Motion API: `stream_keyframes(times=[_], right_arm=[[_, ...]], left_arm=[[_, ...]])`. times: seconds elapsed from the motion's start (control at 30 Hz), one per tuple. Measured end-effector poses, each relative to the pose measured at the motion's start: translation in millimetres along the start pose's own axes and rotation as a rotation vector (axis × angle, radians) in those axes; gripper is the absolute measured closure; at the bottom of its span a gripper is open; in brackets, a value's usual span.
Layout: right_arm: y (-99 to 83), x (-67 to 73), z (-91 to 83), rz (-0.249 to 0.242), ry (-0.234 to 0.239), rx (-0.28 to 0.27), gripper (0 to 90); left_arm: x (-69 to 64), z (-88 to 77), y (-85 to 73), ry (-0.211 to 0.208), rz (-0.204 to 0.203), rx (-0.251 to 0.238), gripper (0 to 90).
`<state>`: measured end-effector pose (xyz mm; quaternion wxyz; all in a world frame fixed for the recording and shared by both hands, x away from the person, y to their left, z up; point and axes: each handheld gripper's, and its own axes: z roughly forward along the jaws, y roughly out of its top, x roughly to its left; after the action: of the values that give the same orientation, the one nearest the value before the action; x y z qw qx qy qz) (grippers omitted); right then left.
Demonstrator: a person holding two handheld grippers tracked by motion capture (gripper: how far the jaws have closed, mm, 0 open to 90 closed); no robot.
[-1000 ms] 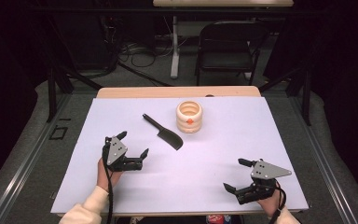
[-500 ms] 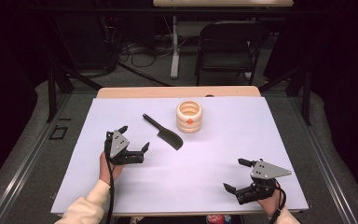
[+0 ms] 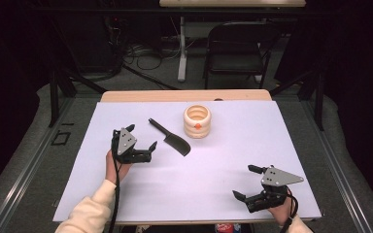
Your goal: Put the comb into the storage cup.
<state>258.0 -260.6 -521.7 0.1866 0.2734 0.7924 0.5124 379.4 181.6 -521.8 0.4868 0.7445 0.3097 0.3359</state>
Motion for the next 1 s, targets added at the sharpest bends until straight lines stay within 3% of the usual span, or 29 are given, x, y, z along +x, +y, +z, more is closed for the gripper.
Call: stream_keyframes(times=[0.37, 0.57, 0.9, 1.0], right_arm=[[0.0, -0.2, 2.0, 0.004, 0.0, 0.003, 0.0], [-0.3, -1.5, 2.4, 0.006, -0.001, 0.006, 0.0], [-0.3, -1.9, 2.5, 0.005, -0.001, 0.007, 0.0], [-0.3, -1.9, 2.9, 0.007, -0.001, 0.005, 0.0]], left_arm=[[12.6, 22.9, 7.5, 0.02, -0.008, 0.03, 0.6], [23.5, 37.8, 11.4, 0.017, -0.002, 0.093, 0.4], [44.7, 53.1, 25.7, 0.04, -0.042, 0.144, 0.2], [49.4, 60.4, 29.8, 0.022, -0.058, 0.182, 0.2]])
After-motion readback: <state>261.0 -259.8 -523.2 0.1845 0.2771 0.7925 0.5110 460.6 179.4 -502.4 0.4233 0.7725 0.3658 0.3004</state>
